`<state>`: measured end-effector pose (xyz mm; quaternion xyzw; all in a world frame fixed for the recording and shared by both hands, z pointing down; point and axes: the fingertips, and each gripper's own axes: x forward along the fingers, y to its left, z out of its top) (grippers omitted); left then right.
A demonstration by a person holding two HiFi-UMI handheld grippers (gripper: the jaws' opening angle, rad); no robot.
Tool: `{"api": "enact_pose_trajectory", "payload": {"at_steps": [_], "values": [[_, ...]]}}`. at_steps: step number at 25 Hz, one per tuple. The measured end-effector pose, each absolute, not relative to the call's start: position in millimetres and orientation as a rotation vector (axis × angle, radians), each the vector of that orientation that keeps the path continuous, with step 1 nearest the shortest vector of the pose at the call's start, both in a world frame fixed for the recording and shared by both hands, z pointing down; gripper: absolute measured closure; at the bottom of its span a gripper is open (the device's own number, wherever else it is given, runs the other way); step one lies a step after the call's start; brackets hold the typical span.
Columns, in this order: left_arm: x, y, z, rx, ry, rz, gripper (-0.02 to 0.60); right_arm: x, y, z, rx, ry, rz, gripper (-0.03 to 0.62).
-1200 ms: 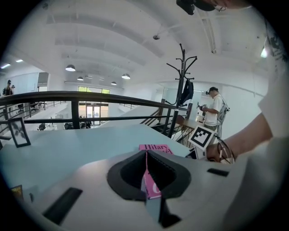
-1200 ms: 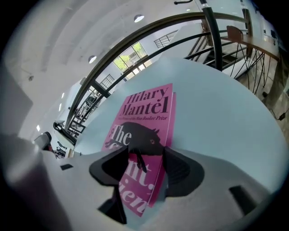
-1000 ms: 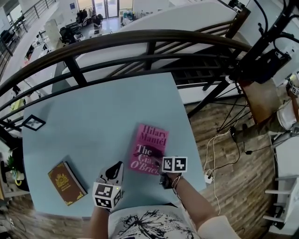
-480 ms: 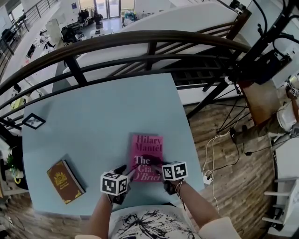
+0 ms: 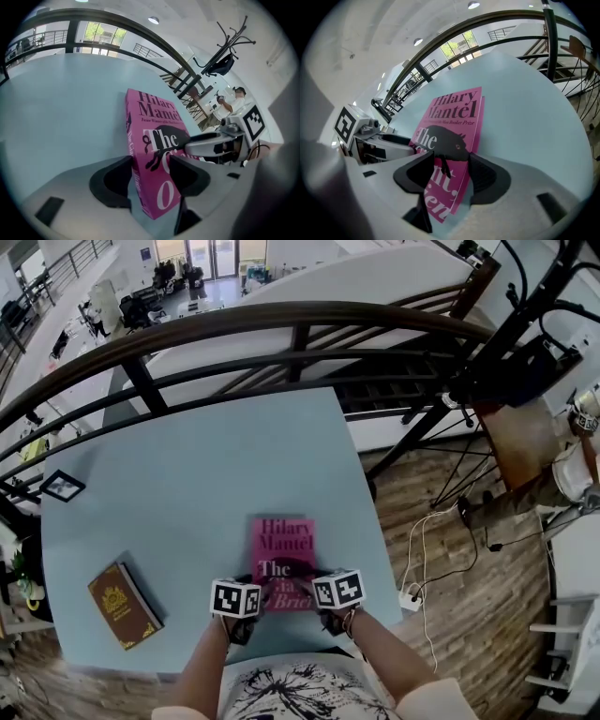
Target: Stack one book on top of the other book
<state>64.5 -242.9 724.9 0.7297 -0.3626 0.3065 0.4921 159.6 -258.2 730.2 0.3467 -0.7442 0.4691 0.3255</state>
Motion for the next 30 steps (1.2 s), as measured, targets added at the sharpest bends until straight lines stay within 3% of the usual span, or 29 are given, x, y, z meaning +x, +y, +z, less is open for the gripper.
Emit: {"api": "enact_pose_trajectory", "payload": {"at_steps": [21, 30], "values": [[80, -227, 673, 1.77, -1.096, 0.596, 0.365, 177, -256, 672, 0.855, -2.101, 1.04, 0.385], [12, -210, 628, 1.805, -1.266, 0.55, 0.365, 112, -244, 634, 0.811, -2.209, 0.92, 0.384]]}}
